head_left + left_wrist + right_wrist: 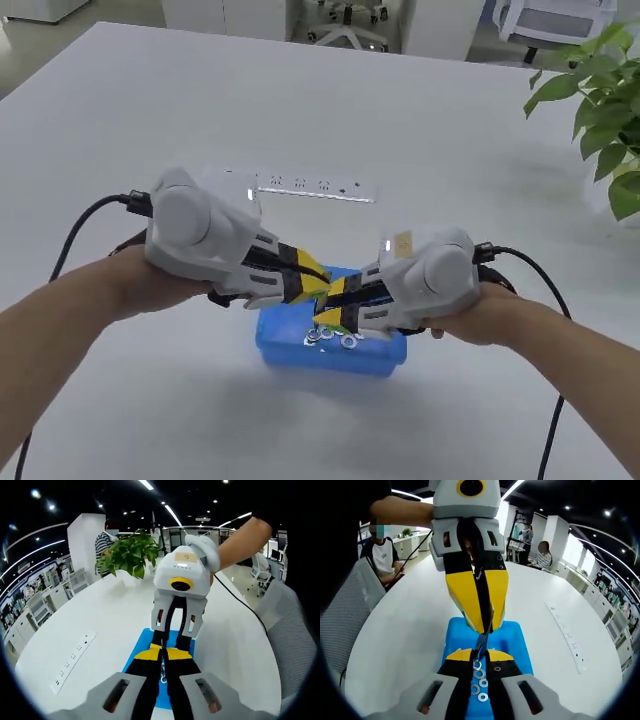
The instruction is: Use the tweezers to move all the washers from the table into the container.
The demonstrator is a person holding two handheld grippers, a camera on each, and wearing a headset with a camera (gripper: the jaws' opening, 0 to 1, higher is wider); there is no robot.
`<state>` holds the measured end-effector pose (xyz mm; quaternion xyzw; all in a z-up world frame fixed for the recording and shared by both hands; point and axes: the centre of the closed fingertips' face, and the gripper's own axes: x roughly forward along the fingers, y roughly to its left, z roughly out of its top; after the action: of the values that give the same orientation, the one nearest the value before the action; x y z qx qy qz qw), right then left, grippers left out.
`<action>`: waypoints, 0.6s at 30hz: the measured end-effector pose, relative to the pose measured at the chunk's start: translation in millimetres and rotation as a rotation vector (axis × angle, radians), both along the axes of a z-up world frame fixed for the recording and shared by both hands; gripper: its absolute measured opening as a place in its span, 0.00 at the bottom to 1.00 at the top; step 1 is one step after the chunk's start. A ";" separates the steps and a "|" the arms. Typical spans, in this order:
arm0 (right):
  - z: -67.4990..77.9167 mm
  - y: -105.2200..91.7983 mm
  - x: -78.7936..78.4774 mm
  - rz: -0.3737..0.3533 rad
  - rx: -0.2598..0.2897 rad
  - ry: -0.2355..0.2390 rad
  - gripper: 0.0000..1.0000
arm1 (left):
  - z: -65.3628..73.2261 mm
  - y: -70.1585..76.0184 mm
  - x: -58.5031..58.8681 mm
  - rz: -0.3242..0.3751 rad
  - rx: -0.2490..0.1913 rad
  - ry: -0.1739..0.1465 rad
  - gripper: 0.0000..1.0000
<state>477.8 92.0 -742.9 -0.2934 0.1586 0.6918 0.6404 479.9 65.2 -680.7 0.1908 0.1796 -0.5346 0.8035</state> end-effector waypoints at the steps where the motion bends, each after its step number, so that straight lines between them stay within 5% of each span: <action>1: 1.1 -0.2 -1.0 0.001 0.002 0.003 0.10 | 1.0 -0.2 -0.4 -0.002 -0.001 0.001 0.05; 18: 16.8 -4.2 -10.7 0.000 0.025 0.000 0.10 | 17.4 -6.0 -13.9 -0.054 -0.011 0.002 0.05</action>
<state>467.1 87.8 -726.0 -0.2854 0.1501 0.6936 0.6441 466.1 59.2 -663.3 0.1907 0.1720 -0.5572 0.7897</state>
